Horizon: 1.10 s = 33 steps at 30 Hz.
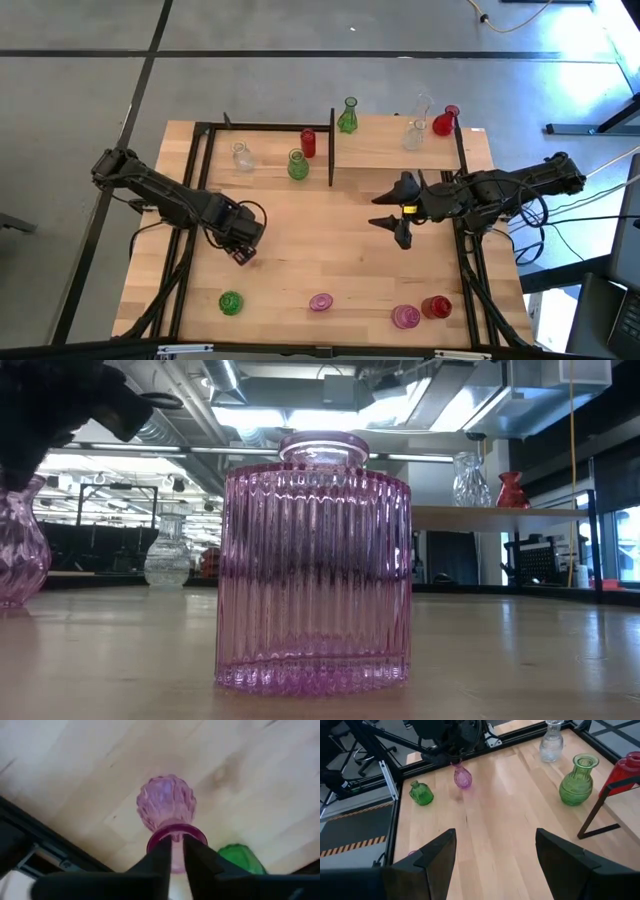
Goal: Sort vases onto shelf
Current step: Put the top pink vase on the shelf
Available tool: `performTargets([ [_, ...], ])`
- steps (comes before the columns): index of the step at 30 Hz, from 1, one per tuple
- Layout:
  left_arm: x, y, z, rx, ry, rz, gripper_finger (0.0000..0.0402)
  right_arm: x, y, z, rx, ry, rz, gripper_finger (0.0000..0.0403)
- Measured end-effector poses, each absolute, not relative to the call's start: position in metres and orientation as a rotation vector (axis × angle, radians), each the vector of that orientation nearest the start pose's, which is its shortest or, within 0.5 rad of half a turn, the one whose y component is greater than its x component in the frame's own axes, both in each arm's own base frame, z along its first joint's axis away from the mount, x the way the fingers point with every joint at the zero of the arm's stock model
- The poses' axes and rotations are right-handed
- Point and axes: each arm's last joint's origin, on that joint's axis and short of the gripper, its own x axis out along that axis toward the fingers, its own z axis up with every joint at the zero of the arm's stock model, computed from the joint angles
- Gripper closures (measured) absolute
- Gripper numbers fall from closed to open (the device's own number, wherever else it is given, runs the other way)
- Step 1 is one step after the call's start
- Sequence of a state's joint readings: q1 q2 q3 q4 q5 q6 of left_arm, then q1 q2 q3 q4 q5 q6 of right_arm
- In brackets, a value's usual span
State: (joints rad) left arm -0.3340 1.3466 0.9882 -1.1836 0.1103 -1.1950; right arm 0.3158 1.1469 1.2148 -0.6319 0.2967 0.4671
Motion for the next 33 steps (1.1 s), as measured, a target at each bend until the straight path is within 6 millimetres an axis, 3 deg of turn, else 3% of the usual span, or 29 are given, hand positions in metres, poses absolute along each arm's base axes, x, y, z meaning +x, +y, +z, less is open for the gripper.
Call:
performTargets([
  [3,0.2023,-0.073,0.2345,-0.752,1.506,0.604,0.0396,0.2237,0.0635,0.3696,0.284,0.526,-0.115,0.0153],
  [9,0.2021,-0.0729,0.2346,-0.751,1.506,0.607,0.0379,0.2237,0.0633,0.3697,0.282,0.524,-0.123,0.0153],
  [15,0.2038,-0.0724,0.2348,-0.743,1.518,0.552,0.0399,0.2238,0.0627,0.3698,0.277,0.517,-0.139,0.0153],
  [29,0.2058,-0.0737,0.2355,-0.758,1.518,0.509,0.0317,0.2238,0.0615,0.3701,0.265,0.503,-0.179,0.0153],
  [33,0.2098,-0.0752,0.236,-0.77,1.488,0.468,0.0319,0.2238,0.0615,0.3701,0.26,0.503,-0.18,0.0153],
])
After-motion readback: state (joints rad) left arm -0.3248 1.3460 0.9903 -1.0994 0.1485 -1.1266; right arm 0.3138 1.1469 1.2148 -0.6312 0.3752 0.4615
